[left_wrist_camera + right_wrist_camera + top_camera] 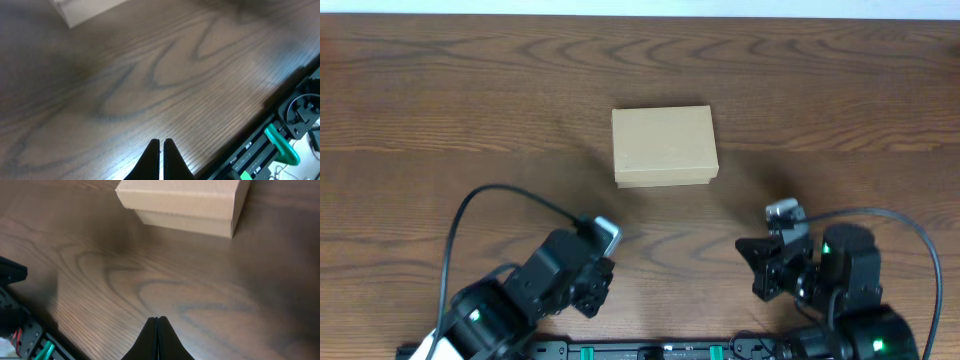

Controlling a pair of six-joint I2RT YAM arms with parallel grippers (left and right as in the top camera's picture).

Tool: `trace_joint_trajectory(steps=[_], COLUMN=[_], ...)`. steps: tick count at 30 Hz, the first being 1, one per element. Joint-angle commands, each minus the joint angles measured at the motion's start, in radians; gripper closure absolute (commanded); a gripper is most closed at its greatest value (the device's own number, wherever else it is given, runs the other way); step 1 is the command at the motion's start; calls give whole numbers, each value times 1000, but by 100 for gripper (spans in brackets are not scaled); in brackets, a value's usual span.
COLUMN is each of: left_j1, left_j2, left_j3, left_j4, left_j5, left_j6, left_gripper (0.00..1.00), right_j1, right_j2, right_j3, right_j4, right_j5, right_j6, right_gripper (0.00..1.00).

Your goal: Pack container

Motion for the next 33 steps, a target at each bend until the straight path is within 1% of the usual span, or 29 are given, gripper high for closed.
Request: trace_joint_trajectory(steps=[1, 2, 3, 4, 5, 7, 11, 23, 26, 30, 33], left_j1=[-6, -6, -6, -6, -6, -6, -6, -6, -7, 69, 194], left_j2=[-83, -90, -94, -95, -93, -92, -91, -91, -109, -147, -191], left_j3=[-14, -14, -13, -14, -14, -14, -14, -14, -14, -20, -60], left_j4=[41, 50, 61, 72, 81, 87, 72, -67, -111, -102, -32], left_j5=[-27, -38, -54, -74, -97, -141, -135, -136, -191, -273, -322], left_j6=[-45, -45, -46, -46, -46, -46, -48, -48, -49, -48, -26], left_gripper=[94, 94, 73, 46, 4, 5, 5, 5, 5, 5, 5], right_j1=[6, 5, 5, 5, 5, 5, 5, 5, 5, 5, 5], right_j2=[-93, -105, -111, -111, -111, -108, -107, -107, -107, -107, -107], right_j3=[-32, -32, -32, -32, -32, -32, -32, -32, -32, -32, -32], right_j4=[29, 37, 47, 47, 46, 47, 43, 39, 39, 39, 39], right_j5=[-37, -38, -39, -42, -41, -31, -22, -21, -21, -21, -22], right_j6=[133, 133, 136, 145, 153, 155, 158, 158, 158, 158, 158], right_gripper=[99, 94, 77, 29, 1, 1, 1, 1, 1, 1, 1])
